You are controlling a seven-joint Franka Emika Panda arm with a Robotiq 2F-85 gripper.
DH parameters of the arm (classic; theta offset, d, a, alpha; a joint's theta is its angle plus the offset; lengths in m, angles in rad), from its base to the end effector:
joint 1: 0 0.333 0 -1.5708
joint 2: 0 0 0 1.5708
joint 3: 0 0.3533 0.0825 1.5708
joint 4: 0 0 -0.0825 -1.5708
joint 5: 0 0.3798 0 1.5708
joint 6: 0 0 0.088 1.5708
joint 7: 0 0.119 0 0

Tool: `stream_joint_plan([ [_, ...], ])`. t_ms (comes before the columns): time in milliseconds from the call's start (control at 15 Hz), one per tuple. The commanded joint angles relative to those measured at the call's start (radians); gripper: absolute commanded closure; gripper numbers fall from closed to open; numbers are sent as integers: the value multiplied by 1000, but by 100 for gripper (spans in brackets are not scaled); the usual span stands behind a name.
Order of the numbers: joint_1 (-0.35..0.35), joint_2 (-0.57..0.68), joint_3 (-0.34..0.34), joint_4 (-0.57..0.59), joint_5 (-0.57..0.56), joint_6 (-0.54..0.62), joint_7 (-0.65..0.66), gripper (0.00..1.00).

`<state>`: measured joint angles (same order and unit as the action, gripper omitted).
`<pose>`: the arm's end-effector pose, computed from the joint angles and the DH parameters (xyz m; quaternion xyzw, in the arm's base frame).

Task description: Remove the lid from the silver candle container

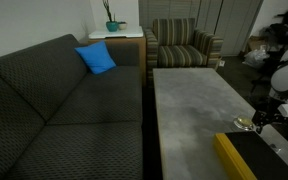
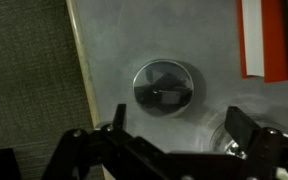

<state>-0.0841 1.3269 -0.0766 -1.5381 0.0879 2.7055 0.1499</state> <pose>0.6070 -0.1001 -0.1342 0.9823 -0.1691 -0.0771 0.0235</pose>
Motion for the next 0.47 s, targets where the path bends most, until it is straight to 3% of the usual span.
stream_joint_plan([
  [0, 41, -112, -24, -137, -13, 21, -2, 0],
  [400, 62, -177, -30, -197, -32, 14, -22, 0],
])
